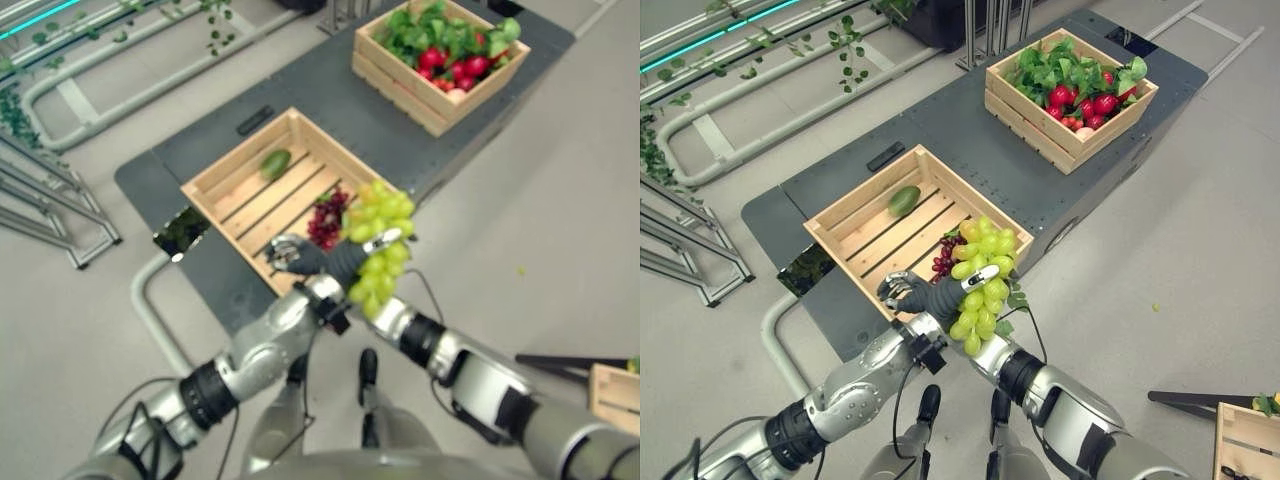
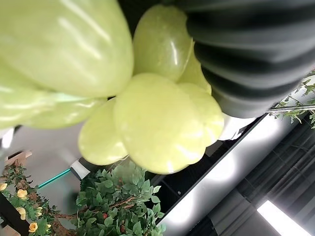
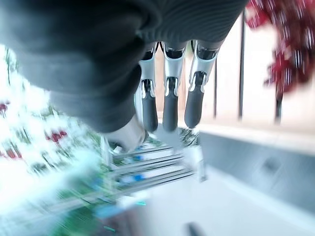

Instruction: Pick up the fruits from the basket on one side to the basket on the other side

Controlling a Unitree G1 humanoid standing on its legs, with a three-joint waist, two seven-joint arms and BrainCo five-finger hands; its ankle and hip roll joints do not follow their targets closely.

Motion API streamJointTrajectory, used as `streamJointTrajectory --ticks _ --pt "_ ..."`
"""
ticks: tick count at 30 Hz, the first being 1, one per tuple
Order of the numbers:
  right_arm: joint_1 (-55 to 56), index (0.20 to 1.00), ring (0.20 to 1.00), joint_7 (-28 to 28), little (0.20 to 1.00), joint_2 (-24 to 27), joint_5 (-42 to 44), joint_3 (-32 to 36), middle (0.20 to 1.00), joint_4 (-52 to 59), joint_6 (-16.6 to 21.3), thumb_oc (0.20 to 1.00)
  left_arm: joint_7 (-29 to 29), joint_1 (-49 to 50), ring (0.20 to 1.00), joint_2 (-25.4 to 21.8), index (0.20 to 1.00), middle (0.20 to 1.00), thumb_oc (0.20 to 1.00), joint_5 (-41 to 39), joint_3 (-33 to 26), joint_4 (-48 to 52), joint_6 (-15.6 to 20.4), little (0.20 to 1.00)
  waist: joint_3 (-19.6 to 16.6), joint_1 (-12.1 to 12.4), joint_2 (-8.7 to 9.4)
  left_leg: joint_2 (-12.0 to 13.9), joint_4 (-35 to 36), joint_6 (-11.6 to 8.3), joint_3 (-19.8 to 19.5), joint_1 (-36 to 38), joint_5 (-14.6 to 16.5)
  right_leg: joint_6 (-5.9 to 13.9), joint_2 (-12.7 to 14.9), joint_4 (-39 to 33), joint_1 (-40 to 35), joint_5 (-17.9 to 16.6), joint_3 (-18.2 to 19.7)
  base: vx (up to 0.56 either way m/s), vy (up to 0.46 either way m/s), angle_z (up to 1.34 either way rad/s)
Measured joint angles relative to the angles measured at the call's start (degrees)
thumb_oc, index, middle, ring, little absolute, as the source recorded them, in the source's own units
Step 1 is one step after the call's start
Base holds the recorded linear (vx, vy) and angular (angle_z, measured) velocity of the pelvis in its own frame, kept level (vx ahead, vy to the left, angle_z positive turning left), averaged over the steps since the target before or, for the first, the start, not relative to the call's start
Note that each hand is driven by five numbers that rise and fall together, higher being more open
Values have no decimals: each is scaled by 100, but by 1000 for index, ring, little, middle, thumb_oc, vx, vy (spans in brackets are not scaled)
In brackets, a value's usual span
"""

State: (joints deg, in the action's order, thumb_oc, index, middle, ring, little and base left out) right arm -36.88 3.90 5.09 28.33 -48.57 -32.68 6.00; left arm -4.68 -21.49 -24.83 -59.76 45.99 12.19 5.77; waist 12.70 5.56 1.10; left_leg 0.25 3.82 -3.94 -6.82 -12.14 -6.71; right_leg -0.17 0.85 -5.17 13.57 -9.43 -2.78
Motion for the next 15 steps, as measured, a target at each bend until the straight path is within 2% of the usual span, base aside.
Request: streamJointTrajectory --ticks 2,7,15 --pt "130 1000 1000 -41 1000 28 261 62 1000 153 39 1000 -2 26 200 -22 200 200 200 -4 -7 2 1 200 0 -3 0 -1 0 1 0 -11 0 1 1 0 11 1 0 0 0 0" --pt "324 1000 1000 -93 1000 216 259 76 1000 404 48 1000 2 93 200 -39 200 200 200 34 -90 18 2 200 0 -5 0 -1 2 5 3 -25 2 5 0 0 27 3 0 0 0 0" --pt "900 1000 1000 -104 1000 704 -258 405 1000 593 62 1000 -106 548 200 -109 200 200 200 63 -918 6 16 200 1 -46 1 2 10 11 11 -26 6 12 0 0 32 9 5 0 0 0"
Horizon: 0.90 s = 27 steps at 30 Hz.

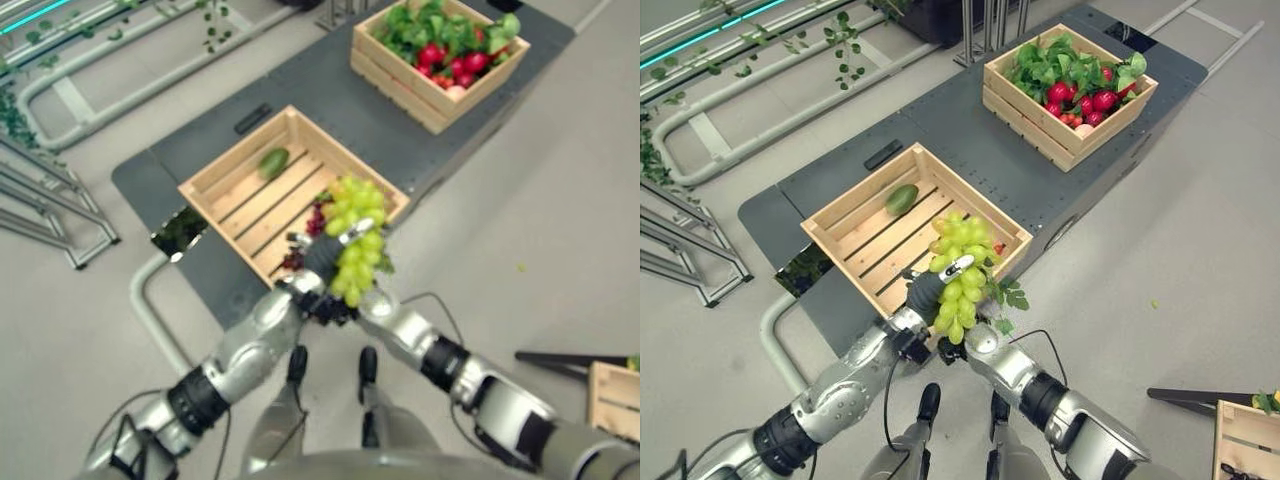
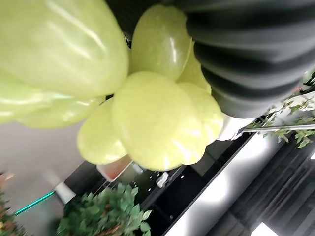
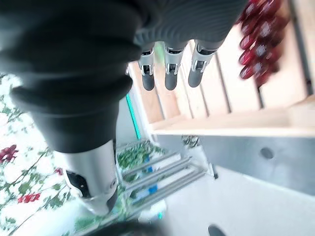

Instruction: Pick up the fruits from the basket on one side to the basket on the other side

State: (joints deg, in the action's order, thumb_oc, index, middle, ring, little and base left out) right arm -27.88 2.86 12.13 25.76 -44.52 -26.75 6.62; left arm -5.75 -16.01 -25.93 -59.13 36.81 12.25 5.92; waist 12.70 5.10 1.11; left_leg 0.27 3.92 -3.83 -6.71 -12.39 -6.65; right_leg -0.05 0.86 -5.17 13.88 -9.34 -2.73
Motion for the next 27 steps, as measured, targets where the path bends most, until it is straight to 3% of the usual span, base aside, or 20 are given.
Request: streamJointTrajectory --ticks 10,17,27 --pt "1002 1000 1000 119 1000 793 -1014 1096 1000 638 -9 1000 -153 626 200 -116 200 200 200 225 -1110 -12 53 200 1 -157 2 8 50 12 2 26 -6 10 -3 0 -6 7 -4 0 0 0" --pt "1412 1000 1000 149 1000 951 -1510 1351 1000 690 -6 1000 -179 943 200 -155 200 200 200 225 -1368 -12 85 200 4 -284 7 22 101 17 11 62 6 31 -8 -1 -12 25 5 0 0 0" --pt "1398 1000 1000 338 1000 864 -1741 1463 1000 883 10 1000 -192 1018 200 -38 200 200 200 221 -1326 -11 96 200 9 -278 9 34 101 15 26 65 16 27 -23 -1 -5 28 29 1 0 0"
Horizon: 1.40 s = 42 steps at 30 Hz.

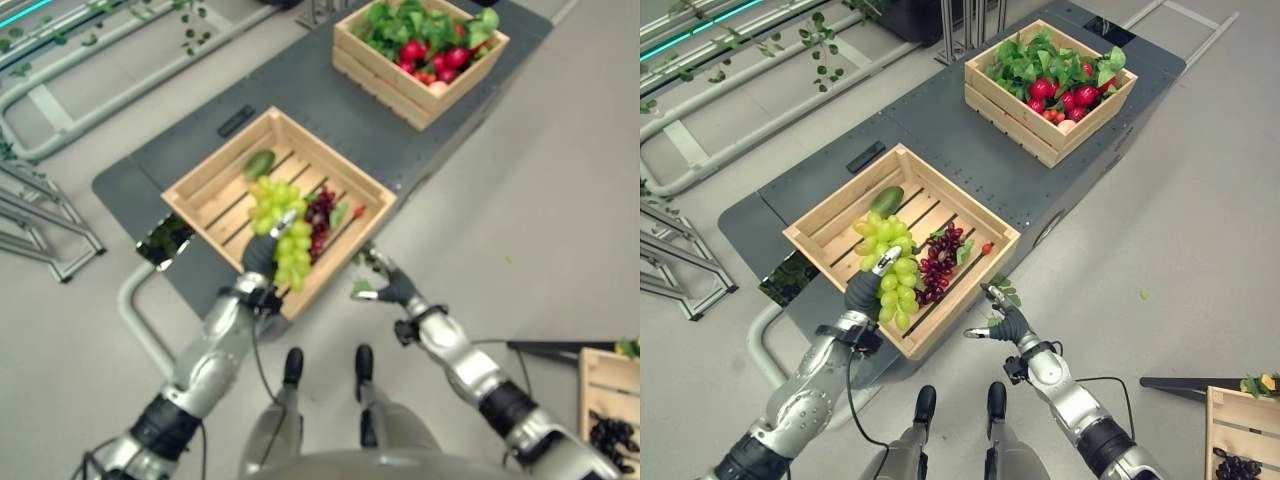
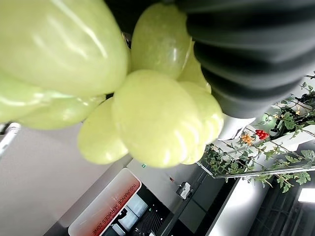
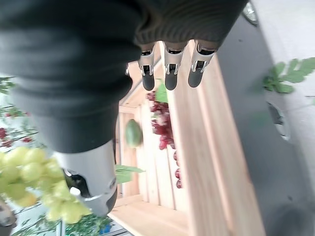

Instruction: Pick up the fruits from the basket on one side to the basket on the other side

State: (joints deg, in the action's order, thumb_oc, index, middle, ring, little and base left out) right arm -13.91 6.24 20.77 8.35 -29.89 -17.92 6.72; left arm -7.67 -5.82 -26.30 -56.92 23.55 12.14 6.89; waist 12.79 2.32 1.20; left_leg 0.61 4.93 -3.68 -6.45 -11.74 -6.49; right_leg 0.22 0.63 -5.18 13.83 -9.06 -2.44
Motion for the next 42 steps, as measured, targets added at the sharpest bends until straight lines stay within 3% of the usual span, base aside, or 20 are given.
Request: streamJointTrajectory --ticks 7,9,11,13,42 --pt "-179 1000 1000 136 1000 -18 -1 -14 1000 1051 76 1000 -10 7 200 37 200 200 200 -9 75 3 8 200 12 -11 -1 13 1 -8 20 -9 6 0 -21 0 27 0 40 -6 -3 -3" --pt "-302 1000 1000 -107 1000 -430 810 -145 1000 846 230 1000 -9 13 200 64 200 200 200 -15 268 4 28 200 17 -4 4 21 1 -15 1 1 9 -9 -29 1 25 5 55 4 -11 -6" --pt "-1040 1000 1000 66 1000 -481 195 -827 1000 -151 194 1000 -15 -95 200 138 200 200 200 -15 554 -11 -14 200 26 12 -5 17 -3 -22 -3 2 13 -10 -30 1 29 2 56 -10 -2 -3" --pt "-1061 1000 1000 139 1000 -648 191 -721 1000 -267 167 1000 0 -67 200 121 200 200 200 -26 674 11 9 200 30 55 -2 25 -2 -25 -11 -8 15 -10 -36 1 28 5 30 5 -11 5" --pt "-1451 1000 1000 302 1000 -692 187 -1138 1000 -347 26 1000 45 -358 200 127 200 200 200 -294 1022 9 94 200 30 169 -5 10 -4 -21 -19 5 17 -10 -22 1 17 4 35 0 0 0"
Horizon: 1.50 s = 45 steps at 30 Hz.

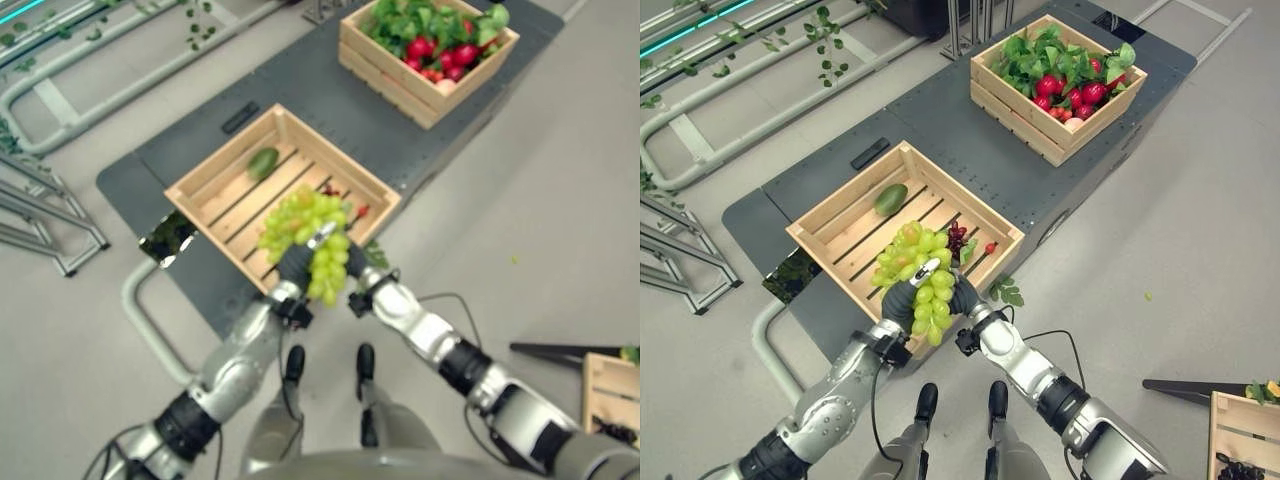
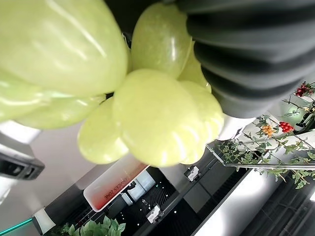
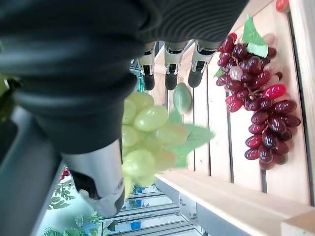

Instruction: Pick up the fruits from the basket on one side to the basket on the other side

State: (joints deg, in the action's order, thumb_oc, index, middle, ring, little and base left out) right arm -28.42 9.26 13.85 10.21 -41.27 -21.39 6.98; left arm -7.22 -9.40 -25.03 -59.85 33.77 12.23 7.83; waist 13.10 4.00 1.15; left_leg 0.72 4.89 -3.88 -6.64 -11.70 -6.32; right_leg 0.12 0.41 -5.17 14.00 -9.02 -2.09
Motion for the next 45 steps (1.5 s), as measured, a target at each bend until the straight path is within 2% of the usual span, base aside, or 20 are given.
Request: streamJointTrajectory --ticks 11,30,34,36,45 --pt "-447 1000 1000 0 1000 -37 -2 -163 1000 -201 -7 1000 30 -90 200 -98 200 200 200 -177 -82 8 157 200 -1 43 -2 -4 -3 0 4 -1 0 -1 1 0 1 -1 6 0 0 0" --pt "-11 1000 1000 -176 1000 25 288 -228 1000 107 -3 1000 58 11 200 -74 200 200 200 -221 -4 7 143 200 0 -3 -6 -4 -2 0 5 -2 1 -1 3 0 3 0 5 0 0 0" --pt "91 1000 1000 -176 1000 -52 647 -222 1000 85 15 1000 54 4 200 -21 200 200 200 -225 82 6 156 200 0 -3 -6 -4 -2 0 6 -2 1 0 3 0 5 0 7 0 0 0" --pt "174 1000 1000 -185 1000 -245 1296 -200 1000 -49 33 1000 43 -9 200 -19 200 200 200 -229 99 6 155 200 3 -8 -11 -5 -3 0 9 -5 0 0 3 0 10 0 12 0 0 0" --pt "-6 1000 1000 -119 1000 -585 1722 -195 1000 -557 122 1000 43 -42 200 -18 200 200 200 -400 125 5 154 200 1 13 -13 -4 -7 0 6 -3 0 -1 4 0 4 -1 10 0 0 0"
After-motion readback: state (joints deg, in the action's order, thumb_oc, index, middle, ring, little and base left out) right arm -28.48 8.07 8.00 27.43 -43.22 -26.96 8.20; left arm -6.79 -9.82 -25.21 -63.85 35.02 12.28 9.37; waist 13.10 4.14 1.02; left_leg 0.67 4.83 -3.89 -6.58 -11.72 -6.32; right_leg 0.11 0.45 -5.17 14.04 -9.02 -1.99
